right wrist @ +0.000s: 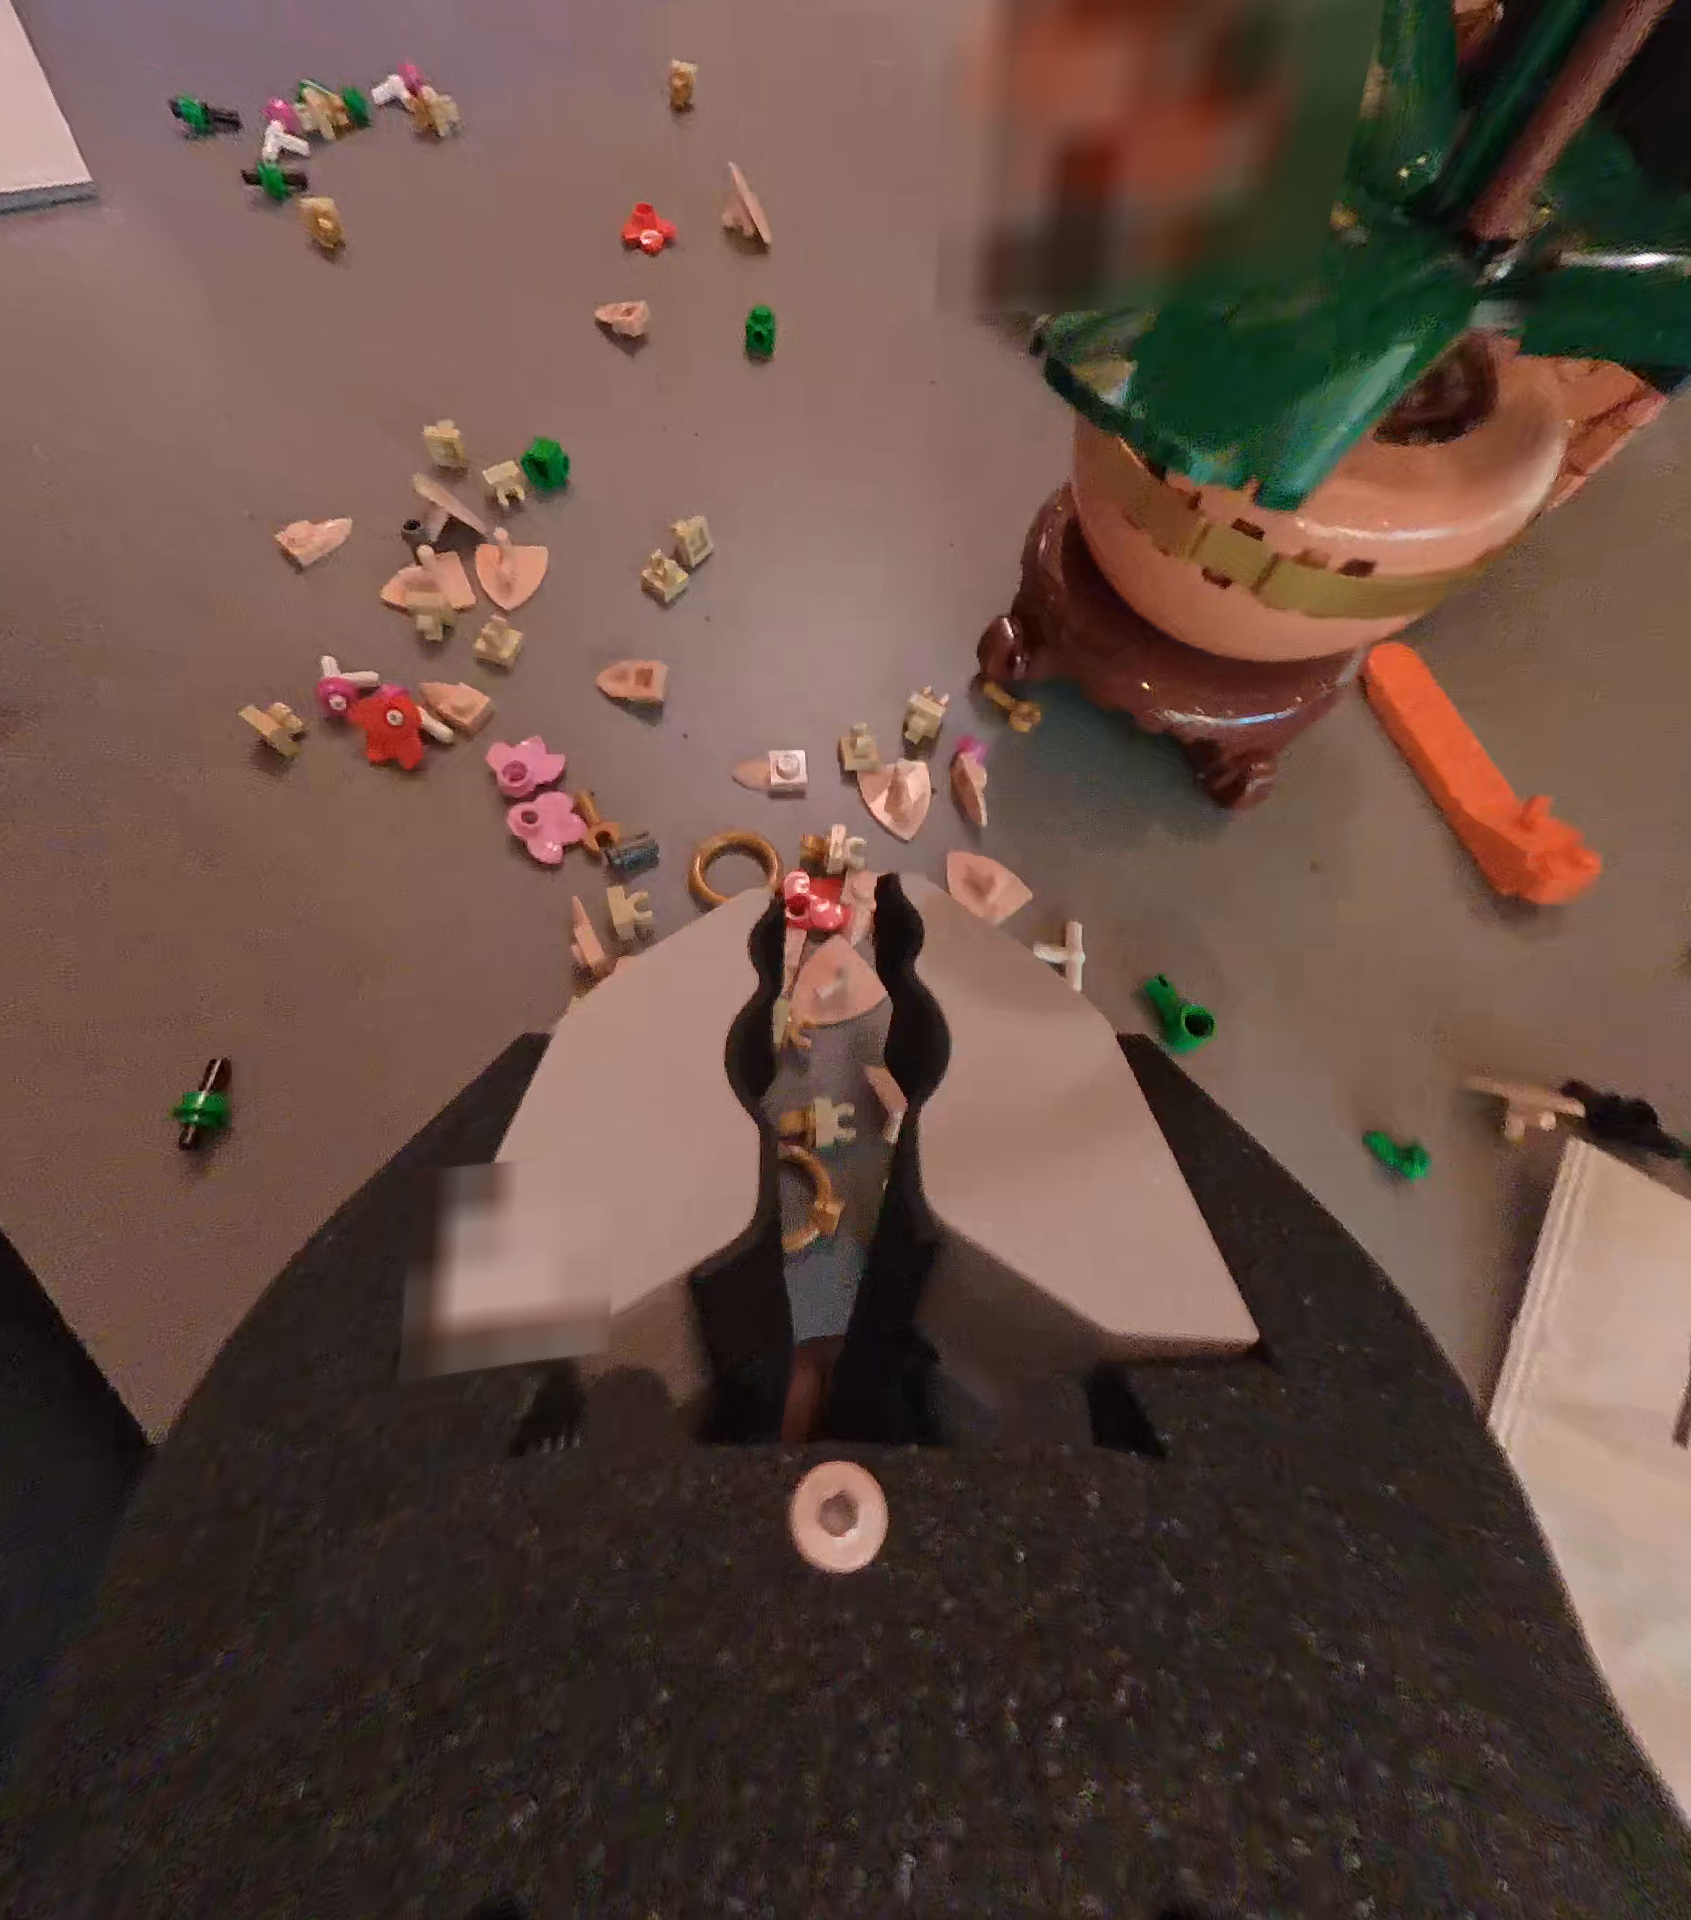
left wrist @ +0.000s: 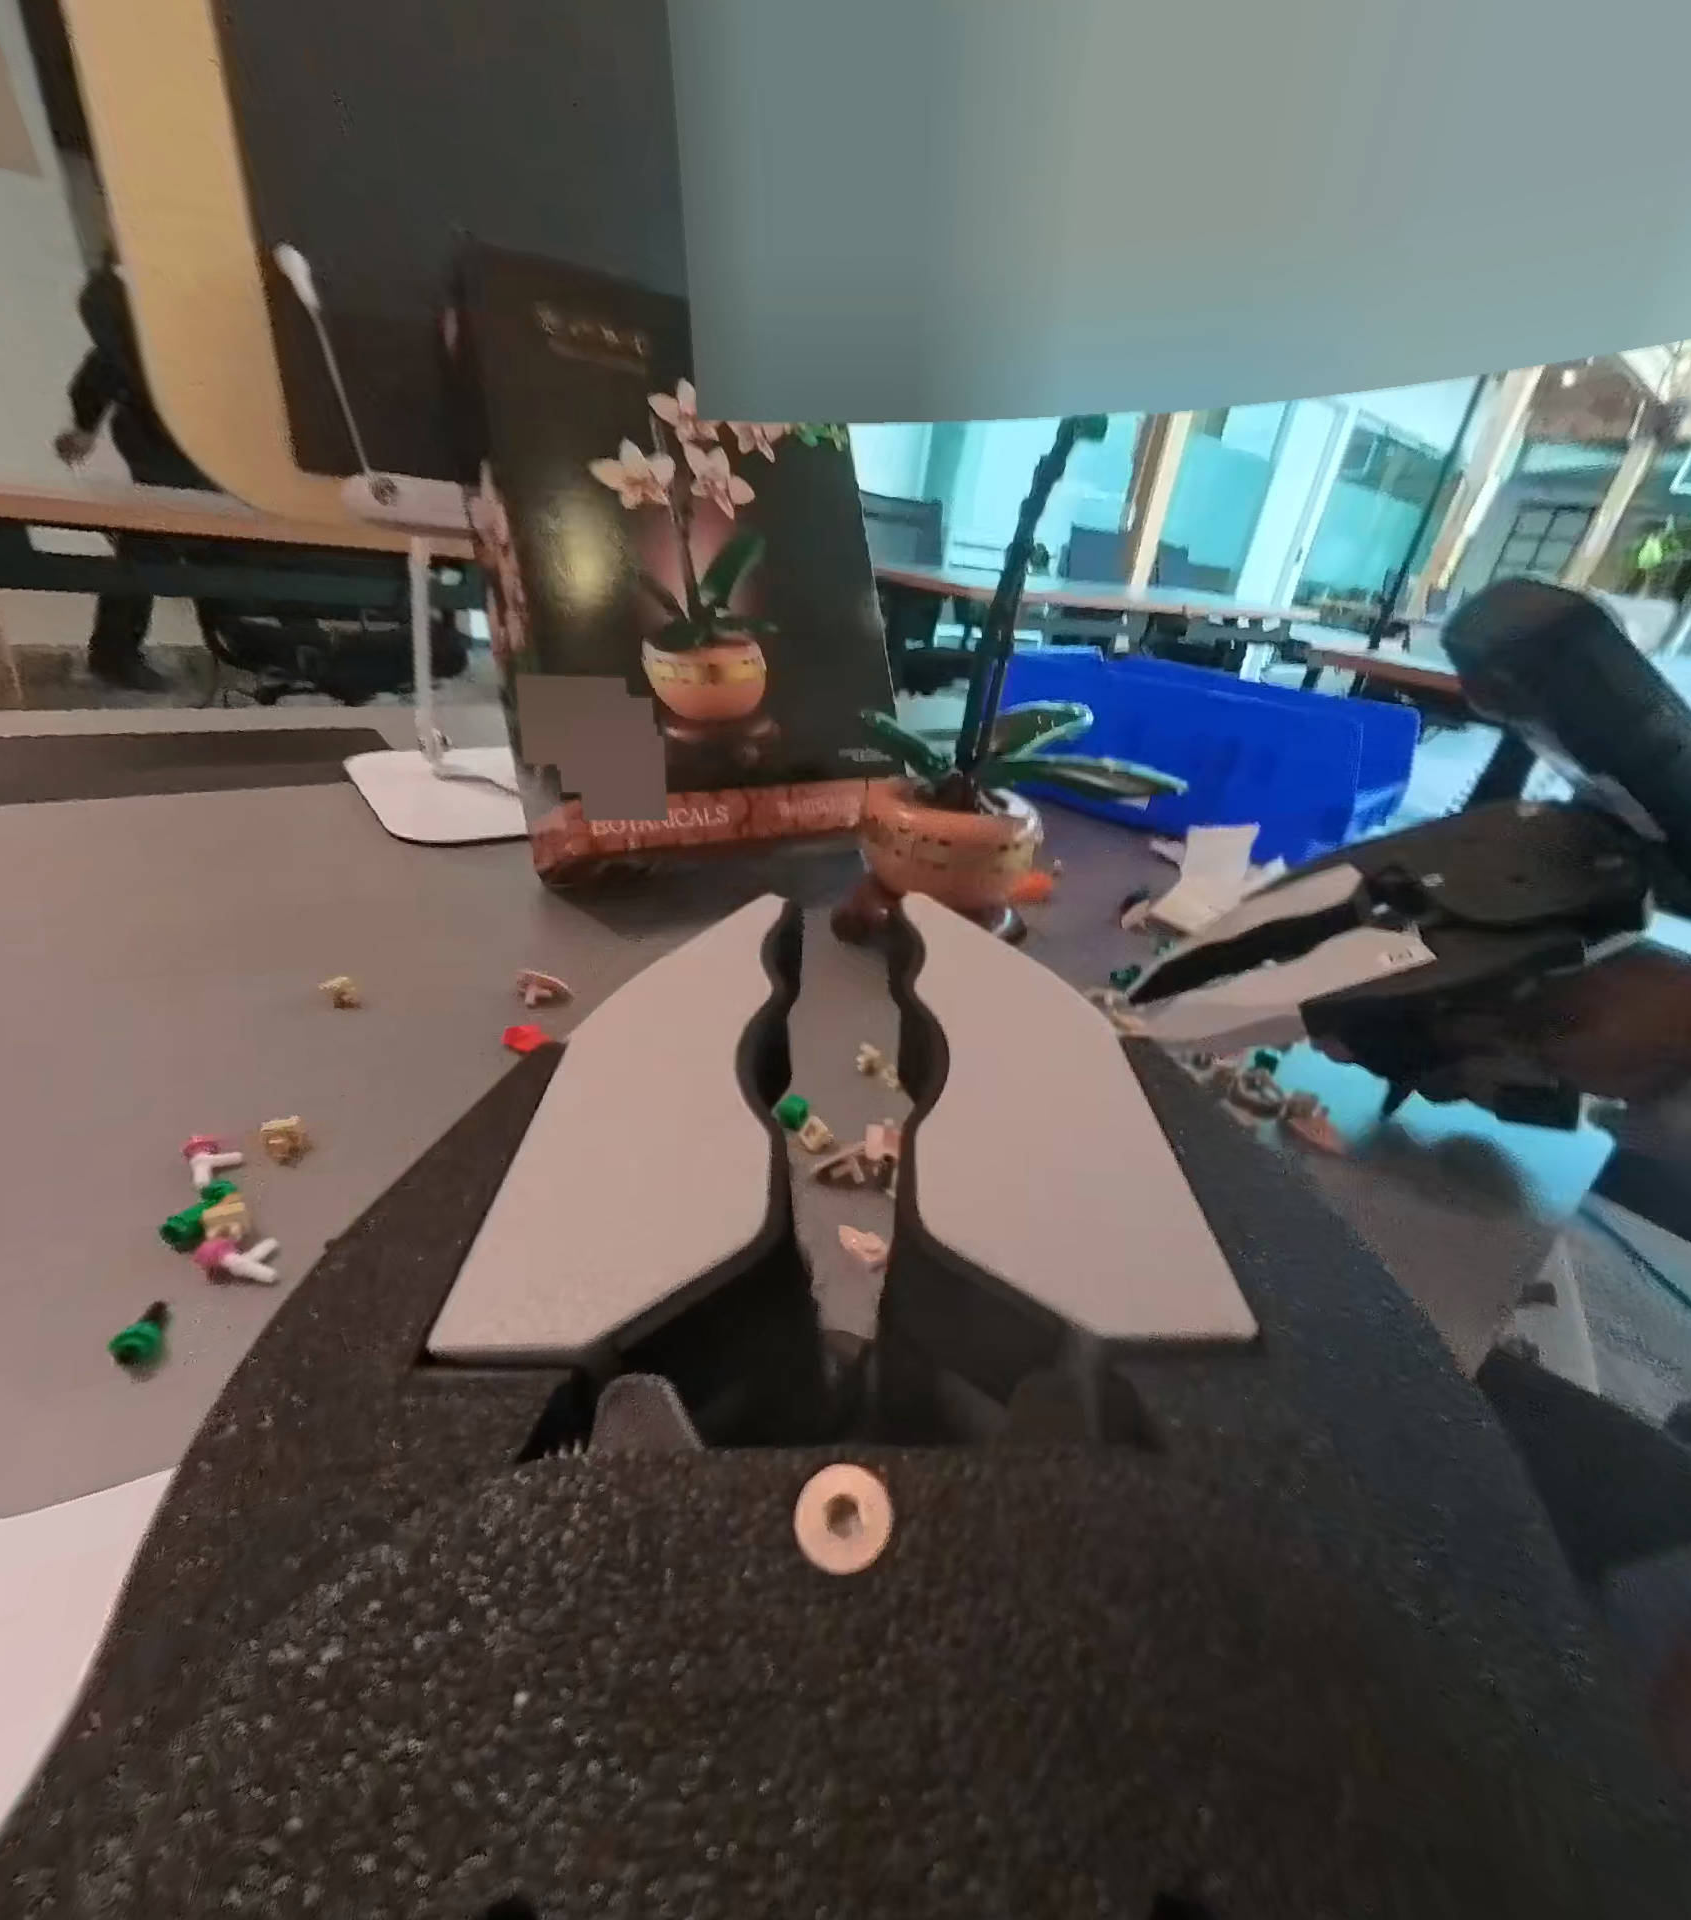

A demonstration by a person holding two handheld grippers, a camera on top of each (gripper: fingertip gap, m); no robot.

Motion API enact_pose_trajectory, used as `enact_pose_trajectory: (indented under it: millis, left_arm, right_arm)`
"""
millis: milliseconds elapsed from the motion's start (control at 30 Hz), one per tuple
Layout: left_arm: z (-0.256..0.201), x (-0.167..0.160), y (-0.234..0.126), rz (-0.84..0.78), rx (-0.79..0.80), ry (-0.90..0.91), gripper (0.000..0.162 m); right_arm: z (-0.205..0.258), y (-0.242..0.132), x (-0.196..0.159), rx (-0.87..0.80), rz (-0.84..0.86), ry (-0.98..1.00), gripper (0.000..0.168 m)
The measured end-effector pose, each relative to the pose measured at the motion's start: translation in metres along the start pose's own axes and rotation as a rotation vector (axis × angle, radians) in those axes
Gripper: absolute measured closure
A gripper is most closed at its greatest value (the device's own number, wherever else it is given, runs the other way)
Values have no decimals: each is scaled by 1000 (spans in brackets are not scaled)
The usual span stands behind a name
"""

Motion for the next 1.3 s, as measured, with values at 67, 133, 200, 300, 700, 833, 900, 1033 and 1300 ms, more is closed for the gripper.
enact_pose_trajectory:
  millis: [67, 133, 200, 300, 700, 833, 900, 1033, 1300]
  left_arm:
    - [-8, -14, 13, 116, -47, 36, 145]
    - [-14, -27, 23, 230, -88, 90, 142]
    - [-15, -35, 32, 294, -89, 173, 140]
    - [-12, -37, 41, 313, -55, 288, 140]
    - [62, -2, -1, 22, 265, -29, 153]
    - [75, 8, -24, -10, 314, 13, 151]
    - [72, 6, -26, -13, 294, 18, 142]
    - [60, 4, -21, -12, 254, 93, 125]
    - [38, 1, -4, -23, 166, 135, 129]
  right_arm:
    - [-1, 12, 4, 32, 21, -8, 152]
    - [-4, 20, 3, 54, 49, 9, 152]
    - [-4, 27, 1, 87, 72, 40, 153]
    - [-6, 29, 0, 104, 89, 57, 158]
    - [84, 67, 96, 224, -127, -216, 159]
    - [95, 140, 109, 315, 10, -234, 159]
    - [98, 153, 108, 336, 72, -234, 158]
    - [86, 130, 117, 247, -8, -243, 133]
    - [72, 56, 92, 160, -168, -141, 137]
Point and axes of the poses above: each gripper's, where its closed fingertips meet, y out along the fingers, x out of its top, z = x × y across the jaws, the point moved 3 cm from there along -y, back along the fingers, and after that the axes turned 1 degree about -y, right-handed, at the moved point
